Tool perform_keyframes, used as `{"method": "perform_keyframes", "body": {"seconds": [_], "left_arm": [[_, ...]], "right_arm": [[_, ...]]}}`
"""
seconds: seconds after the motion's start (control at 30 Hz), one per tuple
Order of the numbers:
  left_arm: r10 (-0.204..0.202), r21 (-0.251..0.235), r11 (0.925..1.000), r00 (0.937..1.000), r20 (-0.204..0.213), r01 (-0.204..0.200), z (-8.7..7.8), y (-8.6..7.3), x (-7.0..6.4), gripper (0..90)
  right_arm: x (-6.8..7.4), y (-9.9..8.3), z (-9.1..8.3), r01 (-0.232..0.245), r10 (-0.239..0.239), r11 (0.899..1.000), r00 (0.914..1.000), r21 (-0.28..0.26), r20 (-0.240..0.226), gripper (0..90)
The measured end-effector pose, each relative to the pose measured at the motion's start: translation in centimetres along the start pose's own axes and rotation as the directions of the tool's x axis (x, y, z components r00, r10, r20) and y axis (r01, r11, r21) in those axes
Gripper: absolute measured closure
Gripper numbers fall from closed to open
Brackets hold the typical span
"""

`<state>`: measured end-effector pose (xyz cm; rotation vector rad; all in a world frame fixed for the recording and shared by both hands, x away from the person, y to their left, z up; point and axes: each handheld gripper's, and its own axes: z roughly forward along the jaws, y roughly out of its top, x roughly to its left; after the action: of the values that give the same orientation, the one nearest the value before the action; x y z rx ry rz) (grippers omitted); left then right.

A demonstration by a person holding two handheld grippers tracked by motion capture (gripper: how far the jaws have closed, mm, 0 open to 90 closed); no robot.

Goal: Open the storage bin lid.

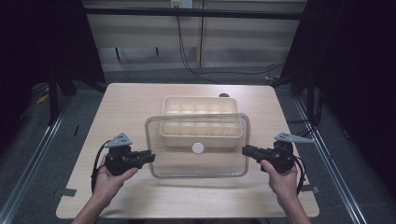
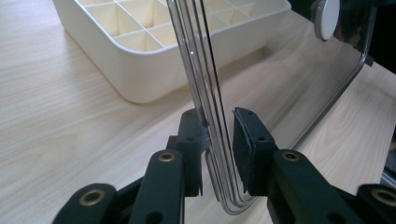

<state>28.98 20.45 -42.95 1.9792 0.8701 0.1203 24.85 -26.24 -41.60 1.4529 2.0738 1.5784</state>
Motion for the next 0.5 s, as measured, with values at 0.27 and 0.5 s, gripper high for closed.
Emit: {"method": "perform_keyframes", "body": {"seconds": [0.27, 0.5], "left_arm": [[0.016, 0.005, 0.9999, 0.9999, 0.005, -0.016, -0.9, -0.8, -1.0, 73.3], [0.0, 0.024, 0.9997, 1.0, -0.005, 0.0, -1.1, -1.4, -1.3, 73.2]], "right_arm": [[0.9, -1.0, -0.7, -0.004, 0.004, 1.0, 1.0, 0.012, 0.008, 76.8], [1.3, -2.2, -0.7, -0.007, 0.007, 1.0, 1.0, 0.03, 0.007, 76.6]]}}
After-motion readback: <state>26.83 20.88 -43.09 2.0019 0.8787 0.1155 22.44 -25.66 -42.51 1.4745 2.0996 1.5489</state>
